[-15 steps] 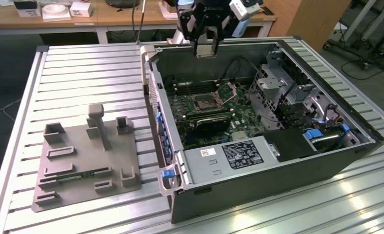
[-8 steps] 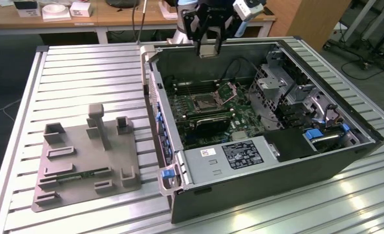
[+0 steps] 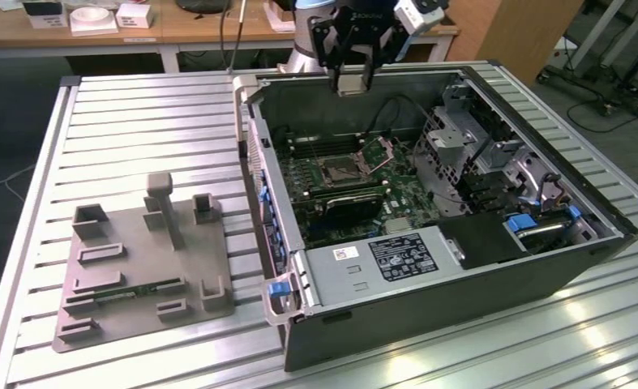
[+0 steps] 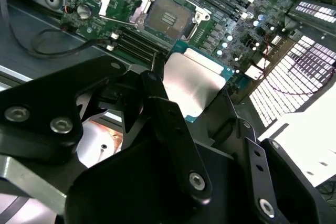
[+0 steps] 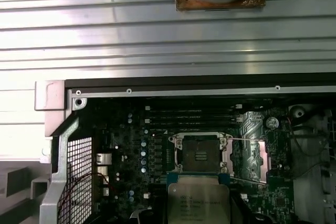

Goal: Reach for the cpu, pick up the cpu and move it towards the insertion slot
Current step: 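Pick up the cpu and move it towards the insertion slot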

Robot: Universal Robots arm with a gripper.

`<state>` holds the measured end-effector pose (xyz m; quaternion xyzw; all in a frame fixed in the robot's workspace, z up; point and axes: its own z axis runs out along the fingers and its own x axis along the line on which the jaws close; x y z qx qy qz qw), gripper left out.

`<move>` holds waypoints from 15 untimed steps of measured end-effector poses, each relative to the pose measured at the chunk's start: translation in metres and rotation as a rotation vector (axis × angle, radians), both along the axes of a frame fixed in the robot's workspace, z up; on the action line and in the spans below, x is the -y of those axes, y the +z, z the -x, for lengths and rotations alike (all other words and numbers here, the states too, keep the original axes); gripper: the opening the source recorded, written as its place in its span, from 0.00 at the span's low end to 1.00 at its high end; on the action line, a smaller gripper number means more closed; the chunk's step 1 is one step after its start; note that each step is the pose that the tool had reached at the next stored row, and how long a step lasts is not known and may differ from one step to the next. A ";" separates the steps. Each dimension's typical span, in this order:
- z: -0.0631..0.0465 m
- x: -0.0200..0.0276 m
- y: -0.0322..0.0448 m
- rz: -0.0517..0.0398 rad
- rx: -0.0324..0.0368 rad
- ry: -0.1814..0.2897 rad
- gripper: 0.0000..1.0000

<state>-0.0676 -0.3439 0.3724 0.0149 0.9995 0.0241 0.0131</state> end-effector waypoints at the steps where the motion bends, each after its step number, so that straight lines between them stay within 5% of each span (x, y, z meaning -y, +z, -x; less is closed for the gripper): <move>1: -0.001 -0.0001 -0.0002 0.0000 0.0001 0.000 0.55; 15: -0.015 -0.0012 -0.0020 0.0000 0.0014 0.000 0.55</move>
